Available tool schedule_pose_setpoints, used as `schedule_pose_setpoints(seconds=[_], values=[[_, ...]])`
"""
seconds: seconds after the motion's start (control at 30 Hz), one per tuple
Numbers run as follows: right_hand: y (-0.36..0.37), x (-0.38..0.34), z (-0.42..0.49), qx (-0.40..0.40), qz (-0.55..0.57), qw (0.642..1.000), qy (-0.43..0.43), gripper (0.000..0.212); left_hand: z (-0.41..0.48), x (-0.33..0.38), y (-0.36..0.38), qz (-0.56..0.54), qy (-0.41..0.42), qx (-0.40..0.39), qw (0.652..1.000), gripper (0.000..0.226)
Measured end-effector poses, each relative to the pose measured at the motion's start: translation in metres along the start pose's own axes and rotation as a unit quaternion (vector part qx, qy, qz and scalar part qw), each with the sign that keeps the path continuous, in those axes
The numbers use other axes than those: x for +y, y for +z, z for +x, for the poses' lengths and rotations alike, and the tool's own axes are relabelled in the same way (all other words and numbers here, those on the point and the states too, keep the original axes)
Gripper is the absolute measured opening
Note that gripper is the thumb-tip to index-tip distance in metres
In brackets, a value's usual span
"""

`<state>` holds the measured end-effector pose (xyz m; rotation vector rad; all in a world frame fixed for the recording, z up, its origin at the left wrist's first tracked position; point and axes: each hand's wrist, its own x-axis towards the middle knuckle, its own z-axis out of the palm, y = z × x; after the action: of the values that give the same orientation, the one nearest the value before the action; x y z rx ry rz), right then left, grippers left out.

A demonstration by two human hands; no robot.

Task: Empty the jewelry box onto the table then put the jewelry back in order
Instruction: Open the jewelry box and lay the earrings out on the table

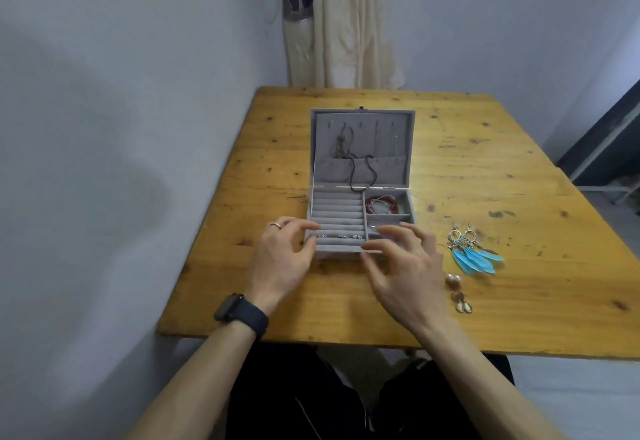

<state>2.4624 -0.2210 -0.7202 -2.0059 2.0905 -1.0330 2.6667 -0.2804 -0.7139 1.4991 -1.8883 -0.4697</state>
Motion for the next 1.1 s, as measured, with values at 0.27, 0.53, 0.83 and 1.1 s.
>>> schedule_pose_setpoints(seconds=[0.27, 0.53, 0.83, 1.1], values=[[0.034, -0.034, 0.055, -0.121, -0.069, 0.989, -0.047, 0.028, 0.017, -0.023, 0.016, -0.036, -0.052, -0.056, 0.996, 0.023], [0.034, -0.044, 0.068, -0.169, -0.115, 0.971, -0.122, 0.024, 0.008, -0.031, 0.026, -0.035, -0.046, 0.011, 0.998, 0.033], [0.038, -0.048, 0.077, -0.225, -0.123, 0.964, -0.072, 0.026, 0.007, -0.027, 0.023, -0.027, -0.051, 0.004, 0.998, 0.035], [0.034, -0.03, 0.063, -0.159, -0.043, 0.984, -0.07, 0.017, 0.024, -0.009, 0.001, 0.051, -0.043, -0.08, 0.995, 0.025]])
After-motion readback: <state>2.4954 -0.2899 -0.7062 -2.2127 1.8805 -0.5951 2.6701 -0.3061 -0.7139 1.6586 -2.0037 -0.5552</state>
